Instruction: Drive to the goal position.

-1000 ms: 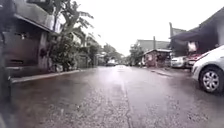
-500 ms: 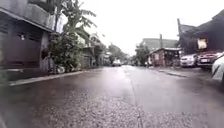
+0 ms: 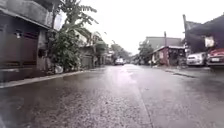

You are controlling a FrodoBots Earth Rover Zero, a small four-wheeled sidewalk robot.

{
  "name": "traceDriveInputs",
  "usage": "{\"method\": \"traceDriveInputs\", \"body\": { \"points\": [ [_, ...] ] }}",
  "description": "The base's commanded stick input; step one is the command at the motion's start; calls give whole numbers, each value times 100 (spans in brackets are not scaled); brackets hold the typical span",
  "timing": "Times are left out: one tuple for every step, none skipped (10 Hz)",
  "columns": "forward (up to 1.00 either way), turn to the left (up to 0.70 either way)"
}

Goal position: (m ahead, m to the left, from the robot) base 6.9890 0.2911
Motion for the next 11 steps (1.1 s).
{"method": "traceDriveInputs", "body": {
  "points": [
    [100,0],
    [100,0],
    [100,0],
    [100,0],
    [100,0],
    [100,0],
    [100,0],
    [100,0],
    [100,0],
    [100,0],
    [100,0]
  ]
}}
